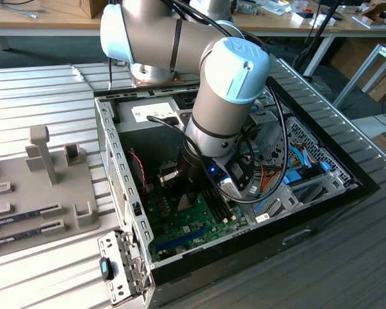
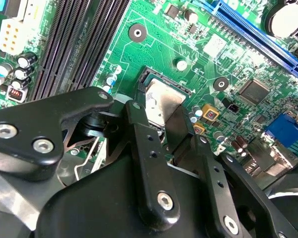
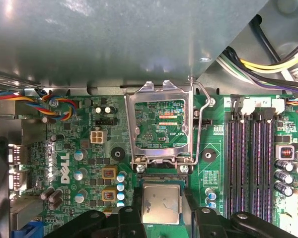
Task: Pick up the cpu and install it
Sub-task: 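Close the cpu cover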
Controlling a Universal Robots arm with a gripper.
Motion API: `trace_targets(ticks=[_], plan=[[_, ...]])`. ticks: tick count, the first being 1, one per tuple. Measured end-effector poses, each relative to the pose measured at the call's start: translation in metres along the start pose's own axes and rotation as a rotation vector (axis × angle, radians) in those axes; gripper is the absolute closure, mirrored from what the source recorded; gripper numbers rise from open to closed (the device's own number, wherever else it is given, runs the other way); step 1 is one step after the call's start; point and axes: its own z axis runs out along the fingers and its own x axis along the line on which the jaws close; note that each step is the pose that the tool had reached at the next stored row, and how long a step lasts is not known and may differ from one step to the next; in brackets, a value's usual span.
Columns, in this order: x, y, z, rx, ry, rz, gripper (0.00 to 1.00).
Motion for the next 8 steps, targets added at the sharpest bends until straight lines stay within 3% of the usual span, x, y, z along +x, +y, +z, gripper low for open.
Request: trace_targets(ticks=[8], plan=[[0.0000,0.0000,-0.0002,-0.0003,-0.0001,0.000,0.59]])
